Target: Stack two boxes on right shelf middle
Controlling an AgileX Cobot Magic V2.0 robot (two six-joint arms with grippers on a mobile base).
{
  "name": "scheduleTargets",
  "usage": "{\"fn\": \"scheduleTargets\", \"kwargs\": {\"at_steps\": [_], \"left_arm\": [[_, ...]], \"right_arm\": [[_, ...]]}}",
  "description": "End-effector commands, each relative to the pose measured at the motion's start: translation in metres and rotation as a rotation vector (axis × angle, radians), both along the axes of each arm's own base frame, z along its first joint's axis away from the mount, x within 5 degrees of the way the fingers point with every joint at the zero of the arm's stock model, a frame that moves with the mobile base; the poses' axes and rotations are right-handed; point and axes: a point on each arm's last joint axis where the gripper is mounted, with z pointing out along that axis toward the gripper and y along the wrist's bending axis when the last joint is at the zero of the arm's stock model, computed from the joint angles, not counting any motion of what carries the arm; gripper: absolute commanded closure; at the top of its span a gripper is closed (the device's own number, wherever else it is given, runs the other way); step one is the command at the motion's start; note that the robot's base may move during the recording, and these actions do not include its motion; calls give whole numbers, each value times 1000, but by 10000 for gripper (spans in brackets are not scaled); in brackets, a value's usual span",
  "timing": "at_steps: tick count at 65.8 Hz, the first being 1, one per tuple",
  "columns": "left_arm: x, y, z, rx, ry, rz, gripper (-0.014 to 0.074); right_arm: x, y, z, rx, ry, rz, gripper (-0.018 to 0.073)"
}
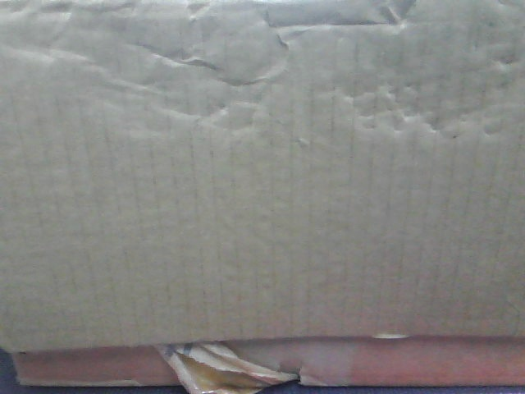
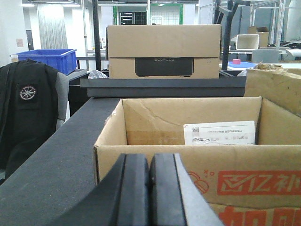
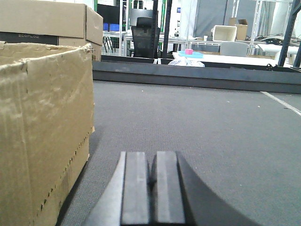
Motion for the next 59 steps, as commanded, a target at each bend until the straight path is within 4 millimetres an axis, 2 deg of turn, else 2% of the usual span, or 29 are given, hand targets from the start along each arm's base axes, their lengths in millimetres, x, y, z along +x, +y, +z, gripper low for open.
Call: {"fn": "scheduleTargets", "kwargs": {"at_steps": [1,59], "left_arm": [[-1,0,2,-2,-21,5,689],[-1,0,3,25,-29,7,689]], "right_arm": [[0,0,2,-8,-26,-1,720],[0,0,2,-8,-26,-1,720]]}}
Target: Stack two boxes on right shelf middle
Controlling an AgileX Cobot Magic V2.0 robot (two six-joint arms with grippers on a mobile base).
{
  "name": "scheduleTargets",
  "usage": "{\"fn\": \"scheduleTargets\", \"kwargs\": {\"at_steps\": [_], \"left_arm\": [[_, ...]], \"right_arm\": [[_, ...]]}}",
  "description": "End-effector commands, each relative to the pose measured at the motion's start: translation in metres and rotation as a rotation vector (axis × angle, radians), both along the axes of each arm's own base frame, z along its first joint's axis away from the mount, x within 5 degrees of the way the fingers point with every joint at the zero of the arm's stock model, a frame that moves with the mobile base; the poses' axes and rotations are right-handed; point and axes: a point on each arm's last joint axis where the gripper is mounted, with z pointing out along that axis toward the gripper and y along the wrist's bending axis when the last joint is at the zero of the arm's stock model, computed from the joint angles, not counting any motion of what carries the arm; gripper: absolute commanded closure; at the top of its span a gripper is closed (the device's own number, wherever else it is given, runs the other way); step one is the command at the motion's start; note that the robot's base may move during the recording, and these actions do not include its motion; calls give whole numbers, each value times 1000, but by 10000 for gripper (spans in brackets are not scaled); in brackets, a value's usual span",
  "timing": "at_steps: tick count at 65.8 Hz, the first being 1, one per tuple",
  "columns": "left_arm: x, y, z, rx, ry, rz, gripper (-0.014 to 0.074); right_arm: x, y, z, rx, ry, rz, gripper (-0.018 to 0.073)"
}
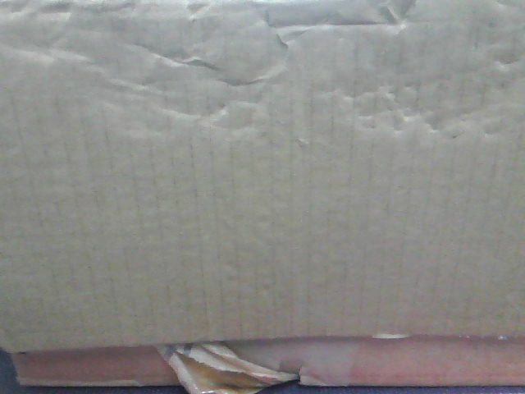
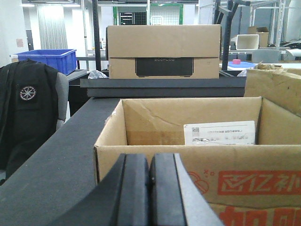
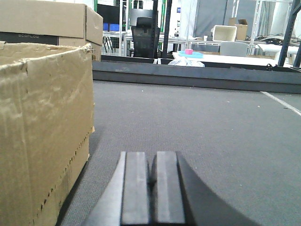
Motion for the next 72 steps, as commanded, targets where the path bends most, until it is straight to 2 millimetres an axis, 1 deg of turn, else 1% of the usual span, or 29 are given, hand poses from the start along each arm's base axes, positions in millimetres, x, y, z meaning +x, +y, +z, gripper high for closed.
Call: {"fn": "scheduleTargets", "kwargs": {"at_steps": [1,11,12,15,20,25,26,32,37,41,49,52,61,72], "left_arm": [[-1,0,3,19,-29,7,689],[0,0,1,12,-1,6,689],[-1,0,3,12,-1,5,689],[-2,0,11,12,-6,5,689],[-8,0,30,12,5,3,689],[-10,-1,48,11,70,0,689],[-11,-1,55,11,75,0,689],[-8,-1,75,9,179,-3,689],[3,-1,93,5,273,-7,689],[14,-1,103,-9,358,-14,689],[44,-3,124,-50,512,-36,689],[56,-3,129,-54,539,-37,689],[82,-2,146,-58,549,-38,689],[102,-2,153,-81,566,-45,689]], "right_arm": [[0,0,2,-8,-26,-1,720],[0,0,2,-8,-26,-1,720],[0,0,2,-8,-26,-1,720],[0,0,2,-8,-26,-1,720],[0,0,2,-8,-26,-1,720],[0,0,2,-8,-26,-1,720],[0,0,2,-8,-26,-1,720],[0,0,2,-8,-26,-1,720],[0,0,2,-8,-26,-1,720],[0,0,2,-8,-26,-1,720],[0,0,2,-8,-26,-1,720],[0,0,2,-8,-26,-1,720],[0,0,2,-8,-26,-1,720],[0,0,2,-8,-26,-1,720]]}}
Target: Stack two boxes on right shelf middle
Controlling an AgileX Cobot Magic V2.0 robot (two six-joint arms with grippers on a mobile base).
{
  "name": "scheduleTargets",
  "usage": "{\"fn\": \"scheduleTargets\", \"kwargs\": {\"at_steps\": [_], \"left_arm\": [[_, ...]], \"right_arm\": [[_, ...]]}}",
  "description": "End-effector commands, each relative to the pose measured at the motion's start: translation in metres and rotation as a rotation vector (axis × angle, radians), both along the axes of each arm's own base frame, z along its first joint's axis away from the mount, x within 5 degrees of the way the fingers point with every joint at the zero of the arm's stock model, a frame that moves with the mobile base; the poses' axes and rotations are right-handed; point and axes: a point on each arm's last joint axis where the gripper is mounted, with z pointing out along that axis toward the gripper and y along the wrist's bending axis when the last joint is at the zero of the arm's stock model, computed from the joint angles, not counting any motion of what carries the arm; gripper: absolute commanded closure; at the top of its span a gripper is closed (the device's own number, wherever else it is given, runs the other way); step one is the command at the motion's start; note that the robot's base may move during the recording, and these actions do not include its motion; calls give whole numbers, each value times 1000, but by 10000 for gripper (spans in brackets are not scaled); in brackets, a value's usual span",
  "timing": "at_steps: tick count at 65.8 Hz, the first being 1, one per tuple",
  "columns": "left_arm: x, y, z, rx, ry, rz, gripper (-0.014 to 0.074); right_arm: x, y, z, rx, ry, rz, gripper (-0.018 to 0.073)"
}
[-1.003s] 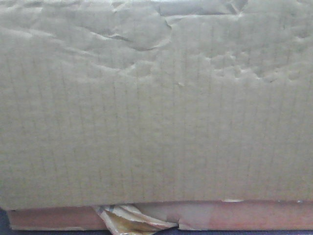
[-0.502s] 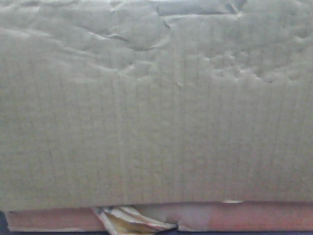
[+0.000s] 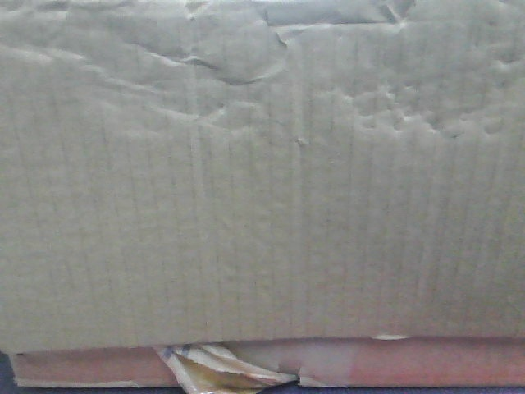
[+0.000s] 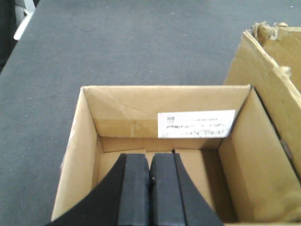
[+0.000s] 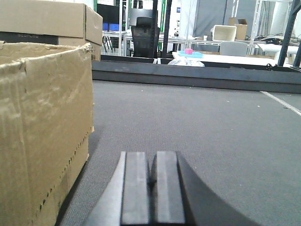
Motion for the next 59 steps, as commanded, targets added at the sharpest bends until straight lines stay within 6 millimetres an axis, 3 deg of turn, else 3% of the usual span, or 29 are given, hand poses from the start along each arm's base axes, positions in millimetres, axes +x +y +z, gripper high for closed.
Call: {"fn": "scheduleTargets", "kwargs": {"at_steps": [1,28,59], "left_arm": [[11,0,9,-19,-18,4,689],[75,15,19,93,255,-35,689],[88,73,8,-50,366,78,679]], "right_arm": [[0,0,2,-8,-26,-1,720],[0,0,2,-8,-26,-1,720],[0,0,2,-8,-26,-1,720]]}}
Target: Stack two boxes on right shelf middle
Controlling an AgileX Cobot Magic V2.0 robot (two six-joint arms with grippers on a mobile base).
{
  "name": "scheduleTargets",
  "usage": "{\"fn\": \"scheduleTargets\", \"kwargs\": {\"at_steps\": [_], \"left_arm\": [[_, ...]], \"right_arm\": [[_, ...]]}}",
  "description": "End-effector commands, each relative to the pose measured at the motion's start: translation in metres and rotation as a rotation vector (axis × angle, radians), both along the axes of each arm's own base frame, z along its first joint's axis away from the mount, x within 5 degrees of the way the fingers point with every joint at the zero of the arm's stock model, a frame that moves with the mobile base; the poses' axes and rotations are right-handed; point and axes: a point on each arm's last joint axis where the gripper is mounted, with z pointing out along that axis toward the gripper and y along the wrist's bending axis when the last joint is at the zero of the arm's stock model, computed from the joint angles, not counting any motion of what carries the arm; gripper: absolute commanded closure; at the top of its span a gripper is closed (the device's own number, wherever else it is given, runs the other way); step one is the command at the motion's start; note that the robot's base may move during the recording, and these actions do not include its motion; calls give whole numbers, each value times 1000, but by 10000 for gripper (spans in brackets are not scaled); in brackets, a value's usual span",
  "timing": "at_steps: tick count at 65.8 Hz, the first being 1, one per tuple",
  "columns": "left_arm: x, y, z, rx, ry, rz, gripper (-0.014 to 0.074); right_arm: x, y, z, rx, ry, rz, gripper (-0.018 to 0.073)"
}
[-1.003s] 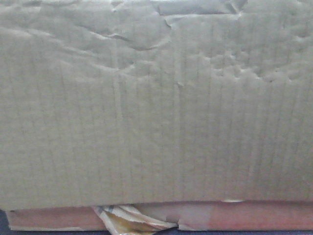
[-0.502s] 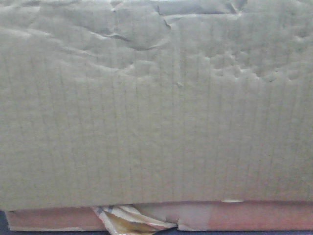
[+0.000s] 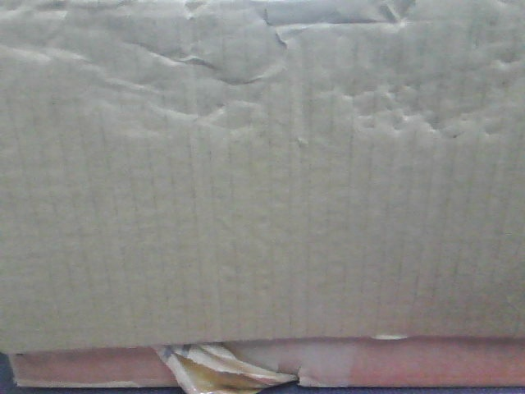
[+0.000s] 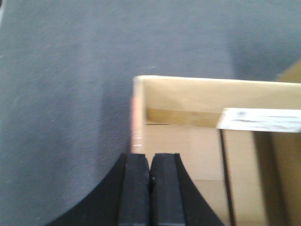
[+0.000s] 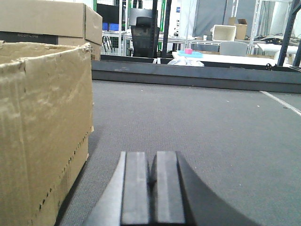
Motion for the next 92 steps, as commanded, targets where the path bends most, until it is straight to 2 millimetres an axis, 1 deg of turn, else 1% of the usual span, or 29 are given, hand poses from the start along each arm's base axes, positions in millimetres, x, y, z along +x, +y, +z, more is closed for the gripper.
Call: {"fn": "scheduleTargets", "kwargs": {"at_steps": [1,4,7,16,22,32,42,46,52,63,75,80,85,87,90,92], "left_arm": [[3,5,-1,-20,-5,13,668],[5,6,-4,-22,6,14,632],[7,7,-6,-27,17,13,577],[16,10,-17,-41,58,9,342],[22,12,-25,-52,87,8,256],[33,15,-42,-75,155,-6,246],[45,10,-56,-53,212,-63,247],[49,5,-62,-31,236,-90,254],[53,1,-68,3,265,-119,294],[56,1,-69,-11,252,-91,415],[57,3,-69,10,251,-88,423],[57,3,-69,10,253,-87,448],[57,3,-69,9,256,-85,546],[57,3,-69,7,256,-82,598],[57,3,-69,7,256,-82,698],[57,3,-69,5,256,-79,707]], "right_arm": [[0,0,2,-8,-26,-1,720],[0,0,2,-8,-26,-1,720],[0,0,2,-8,-26,-1,720],[0,0,2,-8,-26,-1,720],[0,0,2,-8,-26,-1,720],[0,0,2,-8,-26,-1,720],[0,0,2,-8,-26,-1,720],[0,0,2,-8,-26,-1,720],[0,0,2,-8,-26,-1,720],[0,0,2,-8,-26,-1,720],[0,0,2,-8,-26,-1,720],[0,0,2,-8,-26,-1,720],[0,0,2,-8,-26,-1,720],[0,0,2,-8,-26,-1,720],[0,0,2,-8,-26,-1,720],[0,0,2,-8,-26,-1,720]]}}
